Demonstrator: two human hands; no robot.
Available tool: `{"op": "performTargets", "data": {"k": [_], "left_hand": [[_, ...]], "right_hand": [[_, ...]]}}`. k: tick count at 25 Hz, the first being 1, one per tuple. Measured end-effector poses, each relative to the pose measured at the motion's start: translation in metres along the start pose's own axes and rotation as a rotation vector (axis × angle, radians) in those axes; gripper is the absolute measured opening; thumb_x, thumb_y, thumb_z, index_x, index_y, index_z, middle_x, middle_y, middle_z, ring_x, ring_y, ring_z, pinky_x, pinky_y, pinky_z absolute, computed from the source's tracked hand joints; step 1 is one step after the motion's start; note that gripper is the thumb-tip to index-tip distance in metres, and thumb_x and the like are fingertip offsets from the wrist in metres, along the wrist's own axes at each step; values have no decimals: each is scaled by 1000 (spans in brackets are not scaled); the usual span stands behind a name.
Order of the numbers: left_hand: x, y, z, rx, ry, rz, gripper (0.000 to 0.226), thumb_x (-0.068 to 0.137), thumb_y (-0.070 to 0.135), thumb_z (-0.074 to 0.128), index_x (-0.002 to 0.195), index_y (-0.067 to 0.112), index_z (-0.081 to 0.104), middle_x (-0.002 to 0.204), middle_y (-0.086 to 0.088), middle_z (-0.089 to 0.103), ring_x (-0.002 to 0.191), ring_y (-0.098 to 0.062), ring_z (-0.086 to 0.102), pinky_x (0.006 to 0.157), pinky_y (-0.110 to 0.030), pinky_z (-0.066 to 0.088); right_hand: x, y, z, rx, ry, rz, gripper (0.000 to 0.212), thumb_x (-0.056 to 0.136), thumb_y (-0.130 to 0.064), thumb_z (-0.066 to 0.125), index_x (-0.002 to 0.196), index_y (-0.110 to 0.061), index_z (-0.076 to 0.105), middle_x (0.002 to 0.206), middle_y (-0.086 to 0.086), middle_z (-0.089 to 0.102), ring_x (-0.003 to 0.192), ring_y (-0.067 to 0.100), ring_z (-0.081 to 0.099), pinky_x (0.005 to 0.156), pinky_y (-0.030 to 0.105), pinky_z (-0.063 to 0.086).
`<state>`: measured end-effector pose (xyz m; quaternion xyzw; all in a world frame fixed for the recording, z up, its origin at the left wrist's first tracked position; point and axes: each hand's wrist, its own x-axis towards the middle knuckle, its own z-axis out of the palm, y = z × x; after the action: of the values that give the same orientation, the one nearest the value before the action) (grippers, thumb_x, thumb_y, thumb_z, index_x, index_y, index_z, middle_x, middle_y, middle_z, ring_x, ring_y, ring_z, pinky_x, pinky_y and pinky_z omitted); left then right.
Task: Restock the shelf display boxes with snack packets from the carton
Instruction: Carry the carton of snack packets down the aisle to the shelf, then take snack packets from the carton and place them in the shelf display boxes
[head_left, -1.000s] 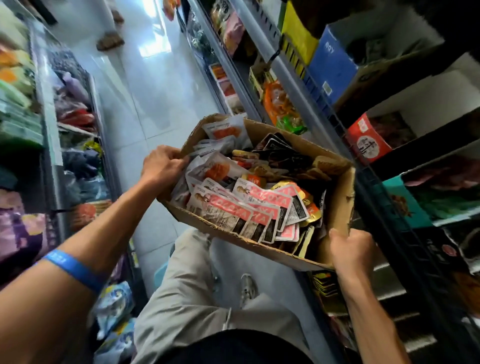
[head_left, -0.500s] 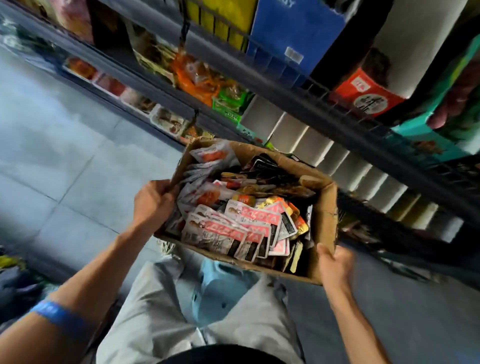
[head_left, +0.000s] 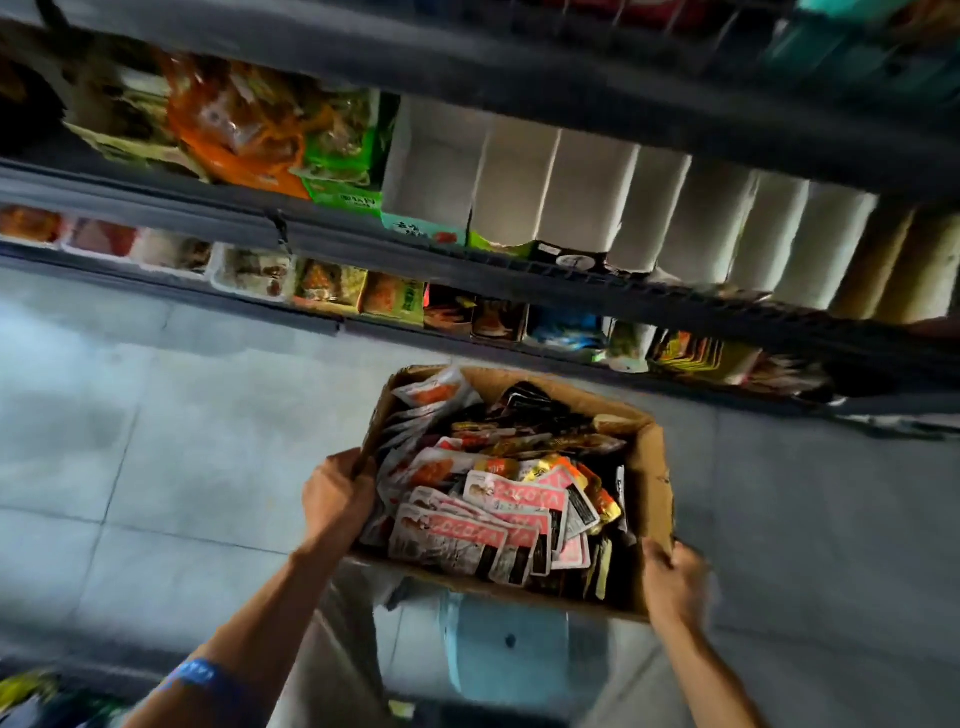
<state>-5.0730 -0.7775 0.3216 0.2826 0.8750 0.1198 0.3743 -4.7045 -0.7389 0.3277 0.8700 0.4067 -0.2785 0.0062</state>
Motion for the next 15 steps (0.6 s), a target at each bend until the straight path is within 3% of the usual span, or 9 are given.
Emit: {"op": "performTargets", "data": {"k": [3, 6, 10, 15], "left_hand": [[34, -6, 66, 11, -22, -28, 31, 76, 36, 48, 77, 12, 68, 72, -14, 70, 74, -33, 68, 63, -38, 55], [75, -13, 129, 6, -10, 7, 30, 79, 37, 51, 67, 13, 65, 67, -17, 67, 69, -28, 68, 59, -34, 49], [136, -42, 197, 11, -24, 81, 36, 74, 39, 49, 78, 11, 71, 69, -11, 71, 69, -26, 68, 62, -35, 52], [206, -71, 274, 13, 30, 135, 33, 70, 37, 47, 73, 12, 67, 65, -8, 68, 69, -29, 68, 56, -29, 45]], "right_hand": [[51, 34, 49, -89, 6, 51, 39, 97, -32, 59, 95, 4, 71, 100, 31, 68, 96, 44, 65, 78, 41, 48], [112, 51, 111, -38, -10, 85, 40, 97, -35, 59, 92, 3, 71, 95, 28, 69, 90, 41, 65, 79, 43, 52], [181, 56, 185, 37, -5, 99, 38, 95, -36, 61, 90, -1, 73, 91, 24, 70, 86, 39, 65, 72, 37, 50], [263, 61, 281, 55, -60, 30, 42, 95, -43, 52, 96, -6, 72, 96, 19, 70, 92, 37, 66, 81, 39, 52]]}}
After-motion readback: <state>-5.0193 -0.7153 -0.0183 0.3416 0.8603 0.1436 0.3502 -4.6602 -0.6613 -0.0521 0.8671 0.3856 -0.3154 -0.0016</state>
